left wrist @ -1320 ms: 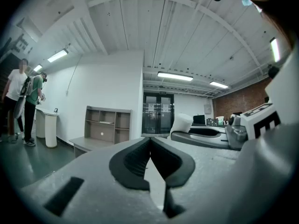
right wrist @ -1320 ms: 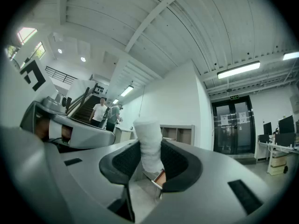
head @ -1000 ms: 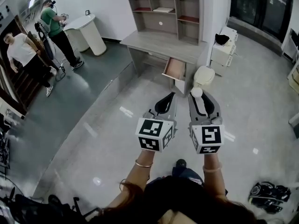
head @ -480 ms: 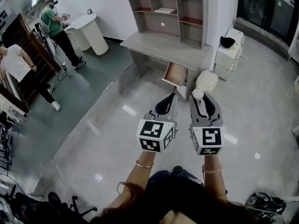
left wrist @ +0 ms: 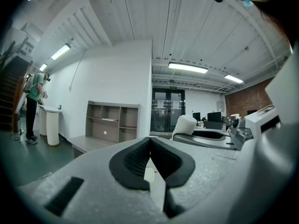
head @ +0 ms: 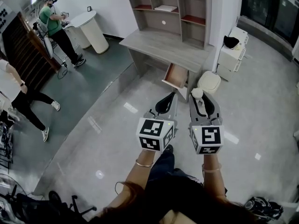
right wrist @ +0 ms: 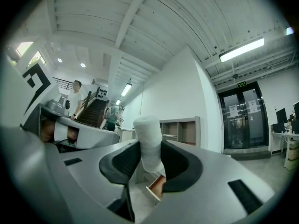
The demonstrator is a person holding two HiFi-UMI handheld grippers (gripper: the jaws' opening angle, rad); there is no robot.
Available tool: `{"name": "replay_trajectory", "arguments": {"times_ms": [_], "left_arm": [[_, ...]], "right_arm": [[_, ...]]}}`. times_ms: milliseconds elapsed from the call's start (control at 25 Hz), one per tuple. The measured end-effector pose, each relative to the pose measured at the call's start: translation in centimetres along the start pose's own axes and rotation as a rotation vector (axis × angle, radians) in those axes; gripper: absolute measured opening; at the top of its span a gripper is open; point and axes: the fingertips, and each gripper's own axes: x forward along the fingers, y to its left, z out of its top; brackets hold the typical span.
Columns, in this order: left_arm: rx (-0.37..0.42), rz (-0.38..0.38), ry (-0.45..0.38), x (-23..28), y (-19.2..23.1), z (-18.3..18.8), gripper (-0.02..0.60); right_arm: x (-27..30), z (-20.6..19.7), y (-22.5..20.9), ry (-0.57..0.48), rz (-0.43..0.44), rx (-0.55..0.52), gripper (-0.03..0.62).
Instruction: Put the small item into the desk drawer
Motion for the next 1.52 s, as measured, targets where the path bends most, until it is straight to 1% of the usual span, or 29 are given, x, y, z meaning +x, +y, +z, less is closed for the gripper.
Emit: {"name": "replay_trajectory", "arguments": {"times_ms": [160,440,680,840,1200,1520], "left_arm": [[0.007,-0.016,-0.001,2.2,1.0,0.3,0.015],[0.001,-0.036,-0.001,6.0,4.0,0.5,0.015],[-0.006,-0.043,0.000,9.1,7.6,1.1,0.015],[-0.003,-0.054,0.005,10.8,10.2,1.4,0.015],[-0.009,-0.084,0.005,15.2,15.2,1.7,0.015],[-0.033,-0.104,0.024,18.7,17.8,0.9,0.015]], "right_arm": [[2.3,-0.2,-0.6,-0.001,0.000,-0.002,0.130],[7.0,-0.6,-1.1,0.014,0.002,-0.022,0.130],[12.0,-0.6,-1.9,0.022,-0.009,-0.023,0.130],[15.3,-0.6,-1.7,0.027,-0.013,-0.022,0.130],[21.6,-1.8,-2.1,0.059,-0.037,-0.019,0.130],[25.4,-3.5,-2.9,0.106,-0.047,-0.029,0.130]]}}
